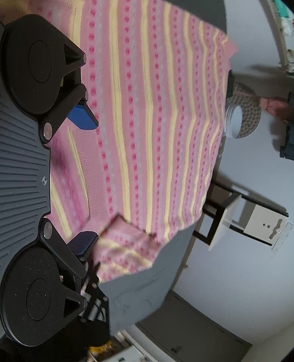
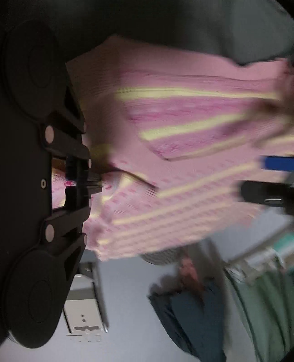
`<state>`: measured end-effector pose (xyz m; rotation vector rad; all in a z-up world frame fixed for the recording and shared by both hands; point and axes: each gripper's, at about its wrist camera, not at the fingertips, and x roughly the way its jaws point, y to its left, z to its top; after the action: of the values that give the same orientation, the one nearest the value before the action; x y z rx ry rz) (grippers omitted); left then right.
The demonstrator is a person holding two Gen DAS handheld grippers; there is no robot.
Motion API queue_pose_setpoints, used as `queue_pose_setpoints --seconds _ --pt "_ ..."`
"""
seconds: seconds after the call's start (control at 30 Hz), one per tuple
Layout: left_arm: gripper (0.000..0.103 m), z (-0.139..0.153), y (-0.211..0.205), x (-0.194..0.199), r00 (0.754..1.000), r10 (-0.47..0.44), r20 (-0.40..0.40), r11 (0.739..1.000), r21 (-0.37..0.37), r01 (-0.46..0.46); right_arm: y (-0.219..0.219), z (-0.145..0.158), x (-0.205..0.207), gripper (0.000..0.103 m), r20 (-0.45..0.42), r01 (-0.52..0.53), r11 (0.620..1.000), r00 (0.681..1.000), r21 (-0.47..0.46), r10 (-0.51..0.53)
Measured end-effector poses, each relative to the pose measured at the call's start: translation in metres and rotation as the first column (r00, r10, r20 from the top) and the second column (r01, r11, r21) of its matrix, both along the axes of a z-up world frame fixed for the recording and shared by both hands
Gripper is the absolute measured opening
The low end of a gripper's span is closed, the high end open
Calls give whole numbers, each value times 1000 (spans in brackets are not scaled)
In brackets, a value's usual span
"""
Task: Fold clothes
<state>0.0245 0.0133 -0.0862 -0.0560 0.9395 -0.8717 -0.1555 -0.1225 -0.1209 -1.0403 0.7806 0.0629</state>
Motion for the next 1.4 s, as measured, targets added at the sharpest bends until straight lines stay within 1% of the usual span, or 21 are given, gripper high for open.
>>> queue_pose_setpoints --seconds 0.13,0.2,0.27,0.33,0.4,0.43,0.47,0.53,0.63,0.67,0.77,0.87,0.9,0.93,1.0,1.1,1.17,1.2,1.3,1.37,1.4 --pt "97 -4 -25 7 993 5 -120 997 -79 -14 6 21 -1 5 2 -18 989 1000 145 18" --pt "97 -10 -38 9 986 10 -165 997 -80 -23 6 11 5 9 -71 3 993 997 122 6" --pt "97 -14 -46 8 988 30 -154 998 -48 -37 4 1 7 21 -132 11 995 991 94 1" --pt "97 -16 -51 6 992 50 -120 998 -16 -52 -9 20 6 44 -98 25 984 995 178 -8" --pt "97 -14 -48 6 995 68 -71 998 -12 -69 -29 46 8 60 -56 66 952 997 298 -52" --pt "97 -14 -46 7 994 83 -67 996 -19 -84 -45 61 12 62 -35 103 920 995 378 -97" --pt "97 -15 -44 9 993 98 -70 995 -27 -100 -68 73 19 62 -31 159 872 986 462 -163" --pt "97 -18 -43 15 987 125 -104 991 -36 -129 -119 94 36 62 -50 265 739 953 619 -300" --pt "96 -25 -50 21 980 116 -159 990 -60 -127 -201 95 68 61 -168 423 469 854 775 -492" --pt "96 -27 -53 22 979 115 -171 990 -65 -127 -224 90 74 61 -211 444 375 826 813 -522" --pt "96 -29 -69 23 980 116 -160 991 -45 -125 -261 69 70 60 -276 436 179 787 882 -552" --pt "96 -30 -83 22 987 106 -121 994 -7 -107 -283 43 53 60 -383 407 -84 742 909 -550" --pt "96 -30 -88 21 989 101 -109 995 -2 -102 -289 35 49 60 -405 401 -133 736 906 -543" --pt "96 -29 -91 21 990 95 -100 995 2 -95 -293 30 48 60 -416 400 -151 736 904 -534" --pt "90 -27 -97 18 994 81 -71 997 16 -80 -294 29 51 60 -408 401 -133 748 906 -524" --pt "71 -29 -110 14 996 67 -63 997 39 -64 -288 32 57 60 -368 366 -106 785 924 -499" --pt "49 -33 -120 9 995 80 -57 995 67 -76 -286 32 60 60 -353 348 -103 802 932 -482" --pt "43 -35 -125 6 995 90 -37 993 81 -87 -285 32 60 60 -348 345 -98 805 933 -481" --pt "22 -37 -134 -1 993 119 23 988 101 -121 -284 36 58 60 -300 317 -52 814 947 -496" --pt "4 -35 -133 -3 992 129 9 989 75 -129 -284 40 58 60 -254 280 -21 834 960 -490" --pt "4 -33 -131 -4 992 127 6 990 59 -127 -283 43 57 60 -227 256 -6 843 967 -487"
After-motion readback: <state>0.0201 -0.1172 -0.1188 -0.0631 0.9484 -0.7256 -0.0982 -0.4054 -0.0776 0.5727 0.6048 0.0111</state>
